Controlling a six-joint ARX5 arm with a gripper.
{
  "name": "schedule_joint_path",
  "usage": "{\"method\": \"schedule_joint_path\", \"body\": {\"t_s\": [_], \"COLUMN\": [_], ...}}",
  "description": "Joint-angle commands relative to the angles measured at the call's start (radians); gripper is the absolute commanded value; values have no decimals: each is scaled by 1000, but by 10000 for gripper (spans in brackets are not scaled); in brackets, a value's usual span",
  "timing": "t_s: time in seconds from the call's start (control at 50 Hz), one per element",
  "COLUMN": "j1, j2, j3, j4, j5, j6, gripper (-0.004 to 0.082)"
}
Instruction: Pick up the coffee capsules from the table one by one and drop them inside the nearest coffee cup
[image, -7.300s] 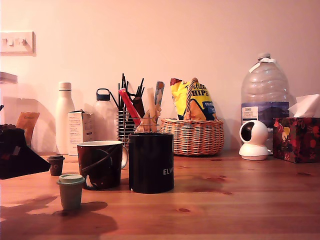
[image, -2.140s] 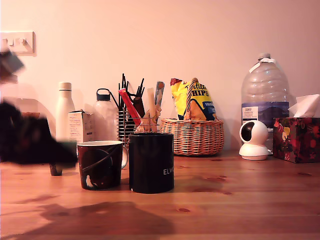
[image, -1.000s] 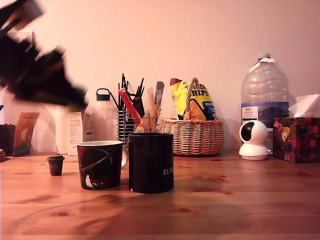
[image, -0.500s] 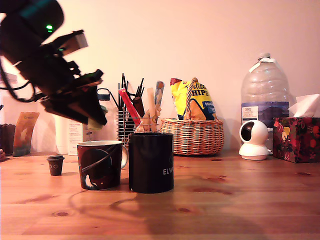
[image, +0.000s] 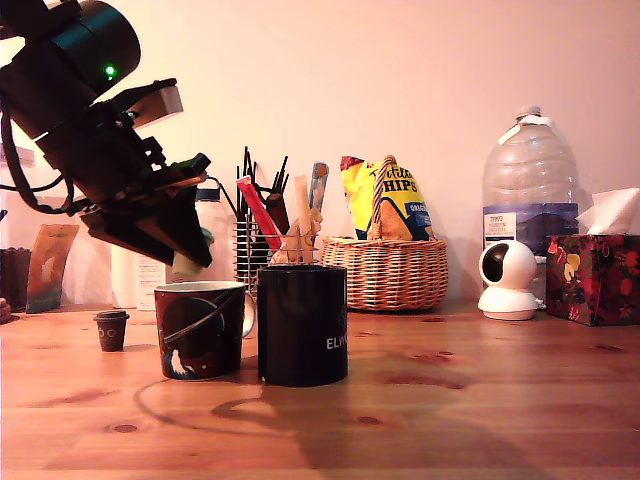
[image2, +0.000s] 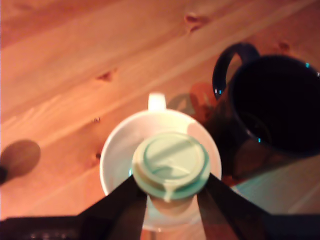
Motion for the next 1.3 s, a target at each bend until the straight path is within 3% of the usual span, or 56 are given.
{"method": "schedule_joint_path", "body": {"t_s": [0.0, 0.2, 0.26, 0.32, 0.38, 0.74, 0.88, 1.04, 1.18, 1.28], "j1": [-2, -2, -2, -2, -2, -2, -2, -2, 0, 6], "j2": [12, 12, 12, 12, 12, 10, -3, -47, -97, -126], "j3": [-2, -2, -2, -2, 0, 21, 40, 41, 41, 41], "j4": [0, 11, 22, 36, 44, 19, -21, -51, -79, -98], "j5": [0, 0, 0, -3, -6, -7, -7, -7, -13, -43], "j6": [-1, -1, -2, -2, -4, -8, -8, -8, -5, -9], "gripper": [183, 208, 360, 594, 716, 720, 600, 364, 75, -26]}}
